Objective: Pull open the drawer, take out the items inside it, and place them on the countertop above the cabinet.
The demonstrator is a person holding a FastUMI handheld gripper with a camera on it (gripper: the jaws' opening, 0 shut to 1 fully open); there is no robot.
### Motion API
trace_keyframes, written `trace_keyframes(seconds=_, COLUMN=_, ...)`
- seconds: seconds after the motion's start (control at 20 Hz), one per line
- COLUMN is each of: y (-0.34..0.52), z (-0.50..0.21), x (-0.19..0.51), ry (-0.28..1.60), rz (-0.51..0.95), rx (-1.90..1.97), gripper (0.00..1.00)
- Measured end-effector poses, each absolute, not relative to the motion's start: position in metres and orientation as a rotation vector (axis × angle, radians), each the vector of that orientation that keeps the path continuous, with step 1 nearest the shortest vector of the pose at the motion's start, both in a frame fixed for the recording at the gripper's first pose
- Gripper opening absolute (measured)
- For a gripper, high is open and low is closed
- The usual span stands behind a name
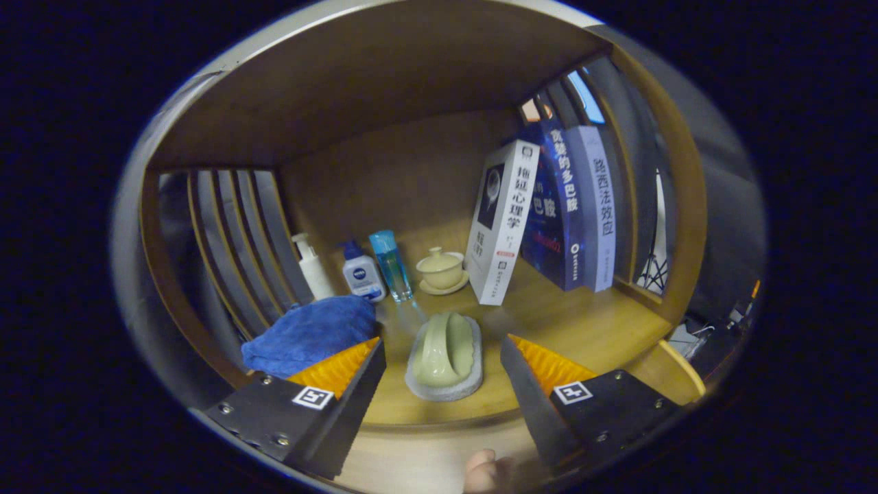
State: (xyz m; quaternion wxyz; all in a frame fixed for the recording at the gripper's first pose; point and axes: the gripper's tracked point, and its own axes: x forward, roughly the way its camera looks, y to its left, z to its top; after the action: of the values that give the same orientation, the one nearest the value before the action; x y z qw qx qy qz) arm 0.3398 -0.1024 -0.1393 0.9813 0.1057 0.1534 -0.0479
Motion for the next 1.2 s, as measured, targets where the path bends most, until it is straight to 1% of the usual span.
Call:
trace_keyframes(seconds=0.3, y=-0.101, z=-0.097, x=0.248, ry=0.233, rz=-0.063, rx=0.229, gripper=1.0)
trace_keyframes(seconds=0.55, y=-0.11, z=-0.09, x=0.177, ry=0.129, rz=-0.099, rx=0.09, gripper=1.0)
trace_keyframes(seconds=0.85, y=-0.102, z=-0.141, x=0.115, ry=0.089, rz=-0.117, rx=-0.047, gripper=1.0)
trace_keyframes(seconds=1.0, y=-0.096, z=-0.193, x=0.102, ry=0.143, rz=-0.111, rx=-0.011, gripper=1.0)
trace_keyframes(seconds=1.2, y=-0.114, z=-0.256, x=0.103, ry=0.259, rz=-0.171, rx=0.008, gripper=1.0)
